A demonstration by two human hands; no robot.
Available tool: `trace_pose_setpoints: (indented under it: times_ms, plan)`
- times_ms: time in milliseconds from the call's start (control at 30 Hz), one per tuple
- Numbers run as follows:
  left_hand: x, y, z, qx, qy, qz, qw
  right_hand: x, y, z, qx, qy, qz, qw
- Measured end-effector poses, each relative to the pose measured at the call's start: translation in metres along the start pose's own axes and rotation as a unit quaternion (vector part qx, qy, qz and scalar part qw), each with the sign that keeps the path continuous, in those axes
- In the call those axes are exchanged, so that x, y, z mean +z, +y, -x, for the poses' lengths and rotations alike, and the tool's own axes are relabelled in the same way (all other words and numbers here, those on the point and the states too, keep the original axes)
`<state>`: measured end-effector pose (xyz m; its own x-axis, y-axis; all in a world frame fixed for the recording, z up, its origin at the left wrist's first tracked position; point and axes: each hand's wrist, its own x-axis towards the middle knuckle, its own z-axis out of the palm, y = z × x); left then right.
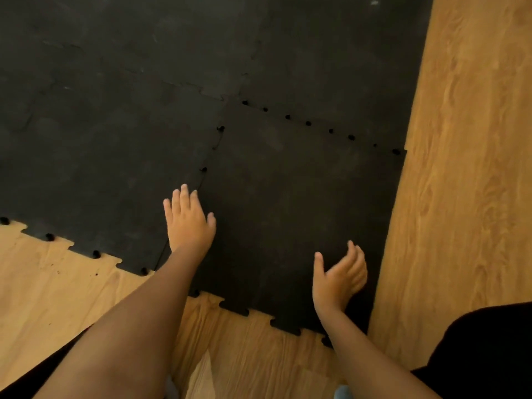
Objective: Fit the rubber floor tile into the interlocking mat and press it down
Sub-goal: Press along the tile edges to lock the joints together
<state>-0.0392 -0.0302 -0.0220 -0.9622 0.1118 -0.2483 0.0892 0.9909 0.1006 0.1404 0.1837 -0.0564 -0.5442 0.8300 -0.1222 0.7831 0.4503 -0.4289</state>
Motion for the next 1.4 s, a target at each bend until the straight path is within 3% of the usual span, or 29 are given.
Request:
trace_pose_setpoints:
  times_ms: [100, 233, 367, 467, 567, 800, 900, 1000, 1067, 1133, 1200, 1400]
  plan:
    - [0.015, -0.016, 0.027, -0.131, -0.016, 0.064, 0.989, 0.016, -0.018, -0.007, -0.207, -0.077, 0.051, 0.974]
    - [0.051, -0.014, 0.072, -0.188, -0.062, 0.113, 0.974, 0.042, -0.054, -0.017, -0.442, -0.181, 0.150, 0.866]
    - [0.075, -0.013, 0.089, -0.182, -0.071, 0.119, 0.973, 0.073, -0.114, -0.025, -0.558, -0.246, 0.209, 0.765]
    - [0.079, -0.019, 0.085, -0.170, -0.081, 0.107, 0.976, 0.104, -0.172, -0.023, -0.570, -0.286, 0.240, 0.732]
    - [0.082, -0.026, 0.077, -0.168, -0.101, 0.108, 0.975, 0.129, -0.207, -0.020, -0.542, -0.322, 0.277, 0.725]
    - [0.085, -0.025, 0.075, -0.170, -0.125, 0.097, 0.973, 0.136, -0.213, -0.026, -0.535, -0.347, 0.305, 0.707]
    - [0.071, -0.010, 0.059, -0.177, -0.081, 0.127, 0.972, 0.133, -0.216, -0.025, -0.527, -0.369, 0.305, 0.702]
    - [0.057, 0.007, 0.018, -0.101, -0.045, 0.132, 0.985, 0.131, -0.219, -0.034, -0.544, -0.377, 0.299, 0.688]
    - [0.049, 0.010, -0.010, -0.032, -0.067, 0.132, 0.988, 0.127, -0.221, -0.053, -0.591, -0.316, 0.293, 0.682]
    - [0.046, 0.008, -0.028, 0.009, -0.106, 0.138, 0.985, 0.122, -0.224, -0.079, -0.558, -0.273, 0.298, 0.725]
    - [0.049, 0.005, -0.036, 0.019, -0.137, 0.118, 0.983, 0.121, -0.228, -0.101, -0.485, -0.280, 0.313, 0.767]
    - [0.058, 0.008, -0.039, 0.015, -0.138, 0.076, 0.987, 0.132, -0.232, -0.117, -0.457, -0.351, 0.315, 0.754]
